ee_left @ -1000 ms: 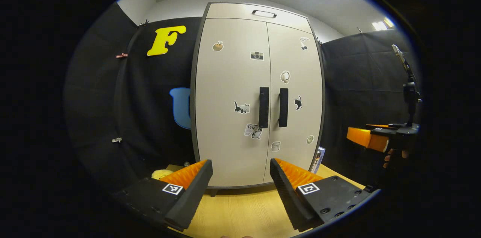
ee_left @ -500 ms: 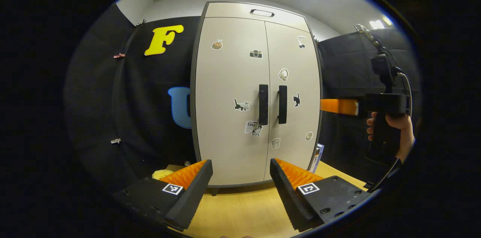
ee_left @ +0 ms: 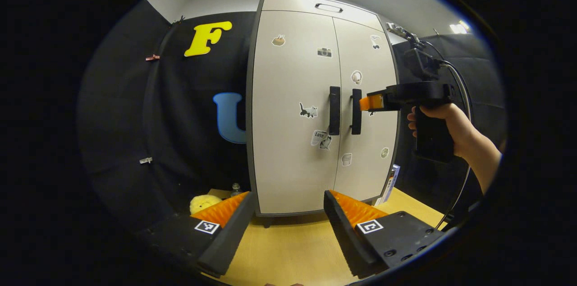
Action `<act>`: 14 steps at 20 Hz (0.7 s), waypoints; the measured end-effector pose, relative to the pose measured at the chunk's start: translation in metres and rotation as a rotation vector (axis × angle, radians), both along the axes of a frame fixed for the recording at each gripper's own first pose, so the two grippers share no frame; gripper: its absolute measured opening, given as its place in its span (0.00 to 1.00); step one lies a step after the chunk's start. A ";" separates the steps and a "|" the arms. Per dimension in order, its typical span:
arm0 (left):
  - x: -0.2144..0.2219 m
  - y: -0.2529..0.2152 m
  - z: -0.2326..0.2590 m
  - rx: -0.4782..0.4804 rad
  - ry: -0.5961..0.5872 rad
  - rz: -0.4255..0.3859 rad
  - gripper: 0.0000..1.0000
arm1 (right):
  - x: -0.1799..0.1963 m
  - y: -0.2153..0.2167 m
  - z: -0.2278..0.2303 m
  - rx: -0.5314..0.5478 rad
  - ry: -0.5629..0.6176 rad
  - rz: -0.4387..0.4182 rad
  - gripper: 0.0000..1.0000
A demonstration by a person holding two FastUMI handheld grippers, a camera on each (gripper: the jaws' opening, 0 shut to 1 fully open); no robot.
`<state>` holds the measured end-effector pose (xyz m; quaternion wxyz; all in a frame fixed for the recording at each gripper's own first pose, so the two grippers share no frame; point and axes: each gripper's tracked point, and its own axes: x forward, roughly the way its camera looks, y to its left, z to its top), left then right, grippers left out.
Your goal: Open the right door of the double-door shoe cabinet with the right hand, and open the left door with the left hand.
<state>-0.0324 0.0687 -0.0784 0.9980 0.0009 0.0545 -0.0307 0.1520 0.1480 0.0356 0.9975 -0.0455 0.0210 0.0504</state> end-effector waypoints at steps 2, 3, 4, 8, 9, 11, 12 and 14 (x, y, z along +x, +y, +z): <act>0.001 0.011 -0.002 -0.004 0.004 0.016 0.95 | 0.017 0.003 -0.002 -0.012 0.000 -0.007 0.98; 0.000 0.015 -0.005 -0.009 0.008 0.022 0.95 | 0.026 0.006 -0.004 -0.013 0.001 -0.008 0.98; 0.001 0.020 -0.007 -0.015 0.012 0.028 0.95 | 0.032 0.008 -0.007 -0.010 0.011 -0.009 0.98; 0.000 0.034 -0.015 -0.024 0.029 0.048 0.95 | 0.051 0.018 -0.017 0.031 0.044 0.000 0.98; 0.000 0.036 -0.016 -0.025 0.033 0.051 0.95 | 0.053 0.019 -0.017 0.035 0.045 -0.005 0.96; -0.002 0.039 -0.017 -0.026 0.033 0.055 0.95 | 0.055 0.021 -0.015 0.050 0.043 -0.011 0.89; -0.003 0.040 -0.018 -0.027 0.031 0.058 0.95 | 0.057 0.022 -0.015 0.059 0.046 -0.014 0.86; -0.004 0.044 -0.020 -0.038 0.036 0.071 0.95 | 0.058 0.024 -0.011 0.076 0.048 -0.022 0.66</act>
